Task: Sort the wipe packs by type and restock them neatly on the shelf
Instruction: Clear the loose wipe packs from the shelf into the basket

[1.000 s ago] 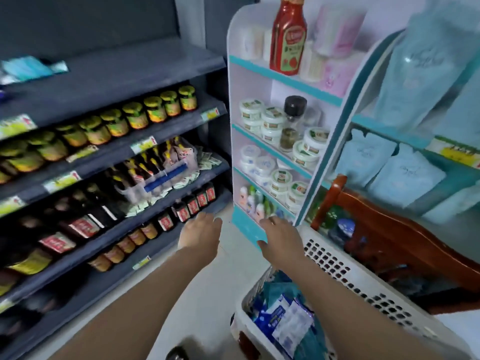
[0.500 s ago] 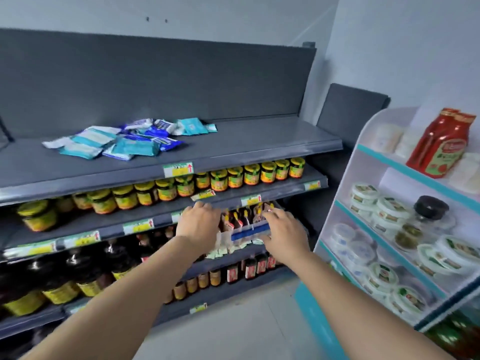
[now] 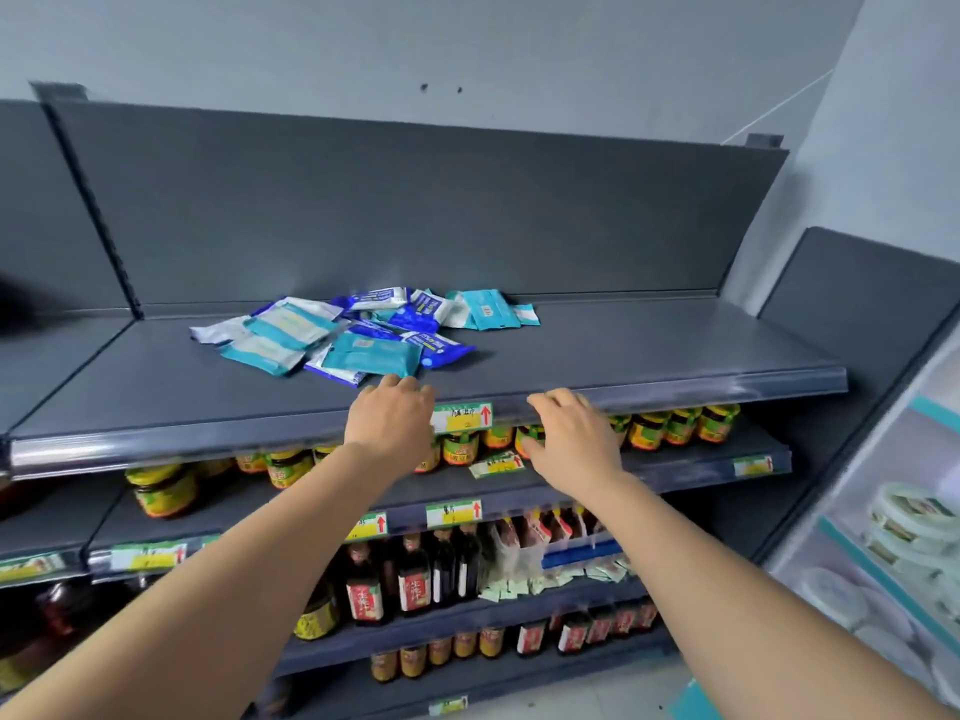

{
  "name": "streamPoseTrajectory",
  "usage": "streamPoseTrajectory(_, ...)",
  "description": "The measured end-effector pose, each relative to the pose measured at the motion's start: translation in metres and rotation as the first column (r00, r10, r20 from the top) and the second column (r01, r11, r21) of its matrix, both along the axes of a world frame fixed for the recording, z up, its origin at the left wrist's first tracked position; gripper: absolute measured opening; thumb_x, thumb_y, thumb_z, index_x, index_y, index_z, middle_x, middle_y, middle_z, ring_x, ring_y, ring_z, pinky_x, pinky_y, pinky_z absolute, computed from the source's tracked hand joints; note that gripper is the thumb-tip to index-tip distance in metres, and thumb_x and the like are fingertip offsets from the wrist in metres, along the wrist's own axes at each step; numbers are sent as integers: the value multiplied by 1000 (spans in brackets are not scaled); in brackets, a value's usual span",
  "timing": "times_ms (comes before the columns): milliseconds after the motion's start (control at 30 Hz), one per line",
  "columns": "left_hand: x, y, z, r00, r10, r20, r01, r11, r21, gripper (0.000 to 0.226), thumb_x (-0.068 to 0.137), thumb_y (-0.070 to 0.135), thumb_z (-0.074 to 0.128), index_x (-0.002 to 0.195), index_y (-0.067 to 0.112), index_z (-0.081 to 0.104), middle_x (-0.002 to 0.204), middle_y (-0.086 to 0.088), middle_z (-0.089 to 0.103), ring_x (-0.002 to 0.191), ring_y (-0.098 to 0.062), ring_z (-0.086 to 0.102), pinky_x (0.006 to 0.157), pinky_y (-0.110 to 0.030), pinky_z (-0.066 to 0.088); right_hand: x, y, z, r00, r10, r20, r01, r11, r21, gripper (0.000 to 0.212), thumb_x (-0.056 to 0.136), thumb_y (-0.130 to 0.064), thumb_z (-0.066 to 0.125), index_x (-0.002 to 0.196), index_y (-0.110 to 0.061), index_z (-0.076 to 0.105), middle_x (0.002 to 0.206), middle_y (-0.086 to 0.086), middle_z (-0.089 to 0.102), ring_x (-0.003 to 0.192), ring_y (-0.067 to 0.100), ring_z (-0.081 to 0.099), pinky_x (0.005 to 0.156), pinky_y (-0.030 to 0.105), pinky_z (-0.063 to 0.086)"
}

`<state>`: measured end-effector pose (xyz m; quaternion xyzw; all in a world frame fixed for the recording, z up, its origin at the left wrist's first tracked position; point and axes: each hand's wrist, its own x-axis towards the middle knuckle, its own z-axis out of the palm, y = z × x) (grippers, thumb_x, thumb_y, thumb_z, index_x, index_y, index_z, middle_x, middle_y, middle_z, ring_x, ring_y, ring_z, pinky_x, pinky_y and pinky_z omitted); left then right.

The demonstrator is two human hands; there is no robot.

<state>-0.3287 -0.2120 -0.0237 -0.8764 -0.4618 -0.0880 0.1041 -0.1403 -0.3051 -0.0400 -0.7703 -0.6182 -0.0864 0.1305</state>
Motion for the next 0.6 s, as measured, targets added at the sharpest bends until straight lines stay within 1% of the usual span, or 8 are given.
streamPoseTrajectory(133, 7, 53, 1, 997, 73, -31, -73, 997, 2, 27, 93, 21, 49, 120, 18, 51, 122, -3, 55, 117, -24, 46, 90, -37, 42, 13, 58, 6, 999, 35, 9, -35, 999, -10, 51, 94, -39, 55, 140, -21, 42, 138, 2, 47, 126, 23, 43, 99, 35, 42)
streamPoseTrajectory(200, 11, 81, 0, 991, 118, -58, -119, 993, -19, 32, 93, 18, 48, 125, 19, 49, 127, -3, 53, 121, -24, 44, 92, -37, 42, 22, 87, 7, 999, 48, 17, -47, 999, -8, 52, 94, -40, 55, 141, -22, 41, 139, 2, 46, 127, 23, 44, 100, 35, 41)
streamPoseTrajectory(300, 18, 124, -3, 978, 157, -141, -173, 978, -114, 50, 91, 15, 45, 140, 20, 36, 145, -7, 38, 135, -26, 33, 103, -42, 37, 39, 132, 8, 998, 68, 18, -67, 997, -33, 54, 94, -42, 55, 141, -22, 40, 141, 2, 44, 128, 22, 43, 101, 35, 41)
streamPoseTrajectory(367, 21, 150, -3, 965, 161, -207, -200, 963, -179, 58, 91, 15, 45, 146, 22, 27, 151, -7, 28, 141, -25, 25, 109, -46, 32, 52, 161, 9, 997, 76, 14, -75, 996, -54, 54, 93, -44, 55, 141, -22, 40, 142, 2, 44, 129, 22, 43, 101, 35, 42)
streamPoseTrajectory(433, 24, 173, -3, 956, 154, -248, -213, 948, -235, 62, 91, 16, 45, 148, 24, 23, 151, -4, 30, 140, -23, 27, 111, -47, 29, 63, 188, 9, 997, 80, 13, -78, 994, -71, 52, 93, -45, 54, 139, -21, 42, 141, 2, 45, 127, 22, 45, 98, 36, 43)
streamPoseTrajectory(500, 29, 194, 0, 947, 150, -284, -226, 940, -257, 59, 89, 21, 51, 144, 24, 31, 143, -4, 40, 134, -23, 38, 107, -45, 34, 73, 212, 7, 996, 84, 9, -83, 993, -87, 49, 94, -45, 52, 135, -20, 44, 138, 3, 47, 124, 23, 46, 96, 36, 43)
streamPoseTrajectory(600, 37, 217, 19, 927, 159, -340, -266, 917, -296, 54, 78, 33, 72, 125, 16, 53, 125, -4, 53, 117, -26, 52, 93, -37, 44, 83, 241, -1, 996, 85, -16, -86, 990, -113, 52, 93, -48, 52, 136, -19, 43, 137, 4, 47, 124, 25, 46, 96, 37, 42)
